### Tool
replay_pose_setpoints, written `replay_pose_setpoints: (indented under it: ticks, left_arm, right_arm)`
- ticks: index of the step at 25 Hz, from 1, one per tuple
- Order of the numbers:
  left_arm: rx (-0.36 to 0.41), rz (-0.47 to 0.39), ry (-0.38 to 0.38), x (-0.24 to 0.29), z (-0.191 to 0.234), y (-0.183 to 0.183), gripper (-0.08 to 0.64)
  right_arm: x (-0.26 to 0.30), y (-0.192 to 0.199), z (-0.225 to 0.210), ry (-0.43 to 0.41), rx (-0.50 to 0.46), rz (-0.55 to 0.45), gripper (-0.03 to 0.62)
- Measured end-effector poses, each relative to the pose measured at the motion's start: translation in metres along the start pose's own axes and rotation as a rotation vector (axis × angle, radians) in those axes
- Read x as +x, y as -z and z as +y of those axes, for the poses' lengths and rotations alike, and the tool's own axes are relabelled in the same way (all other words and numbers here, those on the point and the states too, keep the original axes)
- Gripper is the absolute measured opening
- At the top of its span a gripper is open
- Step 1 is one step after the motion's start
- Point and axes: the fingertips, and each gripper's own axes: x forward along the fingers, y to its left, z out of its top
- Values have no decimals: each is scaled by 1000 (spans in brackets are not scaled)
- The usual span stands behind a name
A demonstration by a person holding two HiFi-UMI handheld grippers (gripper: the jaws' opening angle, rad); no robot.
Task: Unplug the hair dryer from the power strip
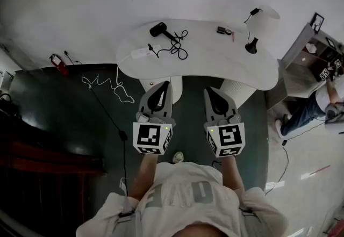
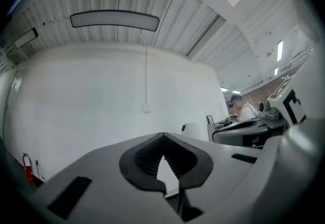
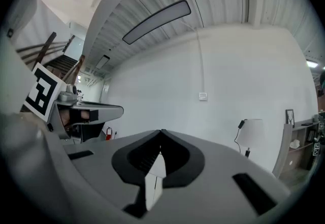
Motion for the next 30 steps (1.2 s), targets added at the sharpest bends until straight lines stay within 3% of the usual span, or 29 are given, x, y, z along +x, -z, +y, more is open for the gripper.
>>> replay_pose_setpoints:
  ticks: [22, 30]
  left_arm:
    - [-25, -6, 19, 18, 44, 12, 6]
    - [-83, 13, 16, 26, 75, 27, 6]
  right_arm:
    - [46, 6, 19, -15, -1, -2, 20]
    - [74, 8, 27, -37, -5, 7, 20]
